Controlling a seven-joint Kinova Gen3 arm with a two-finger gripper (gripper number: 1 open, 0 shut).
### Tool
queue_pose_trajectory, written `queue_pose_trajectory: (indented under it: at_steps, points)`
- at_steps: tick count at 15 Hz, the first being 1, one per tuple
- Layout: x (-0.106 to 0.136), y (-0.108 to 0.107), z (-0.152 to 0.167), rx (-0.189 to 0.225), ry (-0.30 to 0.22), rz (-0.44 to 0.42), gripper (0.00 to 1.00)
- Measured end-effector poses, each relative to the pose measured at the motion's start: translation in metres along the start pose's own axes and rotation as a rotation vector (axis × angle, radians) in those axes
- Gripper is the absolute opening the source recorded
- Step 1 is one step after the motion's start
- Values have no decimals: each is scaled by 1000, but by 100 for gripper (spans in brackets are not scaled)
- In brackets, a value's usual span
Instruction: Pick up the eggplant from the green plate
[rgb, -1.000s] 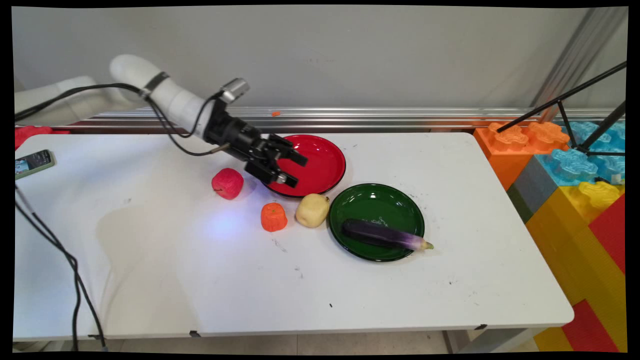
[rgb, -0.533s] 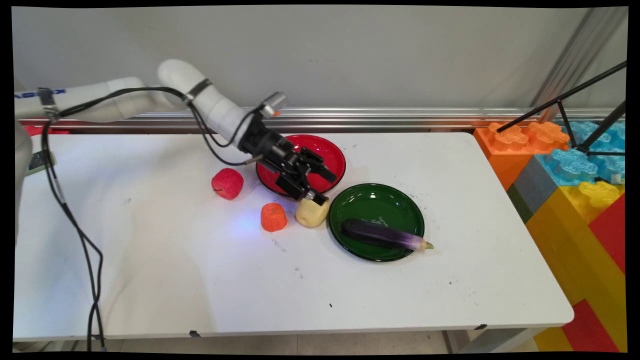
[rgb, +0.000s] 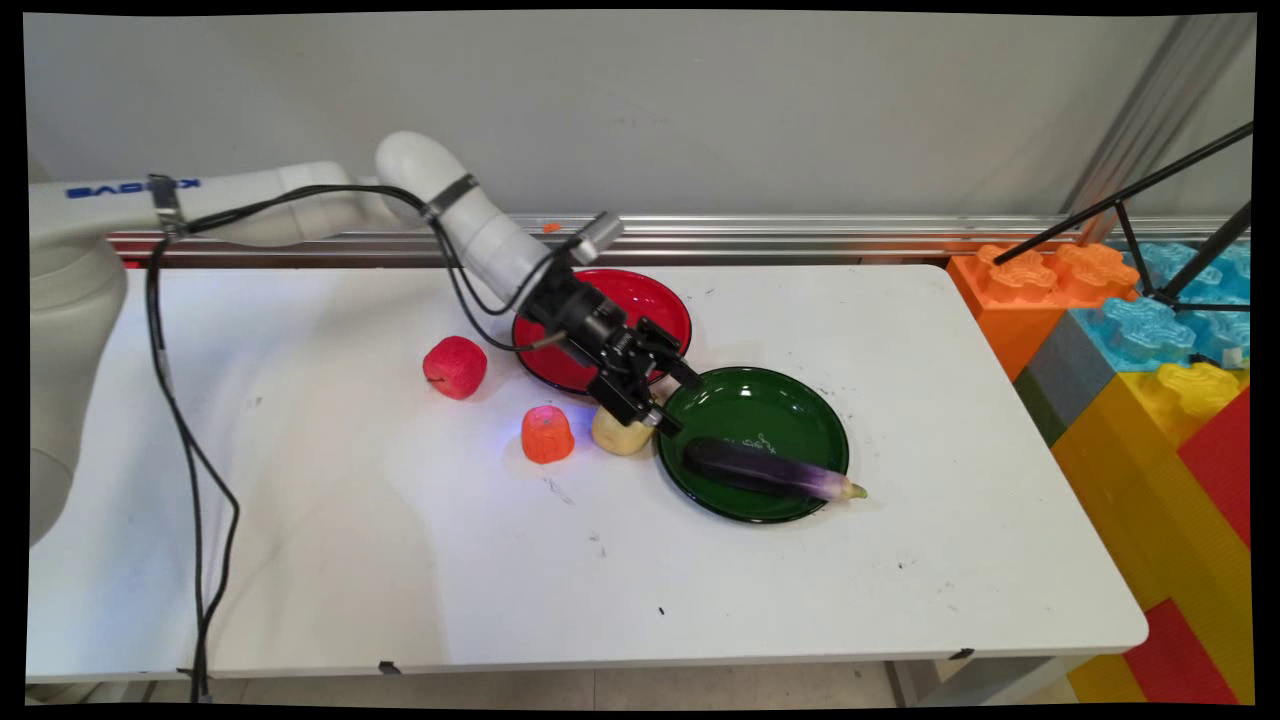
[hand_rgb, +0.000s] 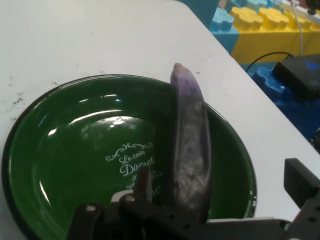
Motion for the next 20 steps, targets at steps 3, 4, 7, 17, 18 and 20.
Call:
queue_pose_trajectory:
  at_steps: [3, 4, 7, 17, 18, 20]
  points:
    - [3, -11, 15, -9, -15, 14, 100]
    - [4, -15, 20, -12, -20, 19, 100]
    - [5, -24, 31, -18, -29, 32, 100]
    - [3, -41, 62, -52, -58, 91, 100]
    - [3, -41, 64, -54, -59, 95, 100]
    - [1, -43, 68, -59, -65, 107, 100]
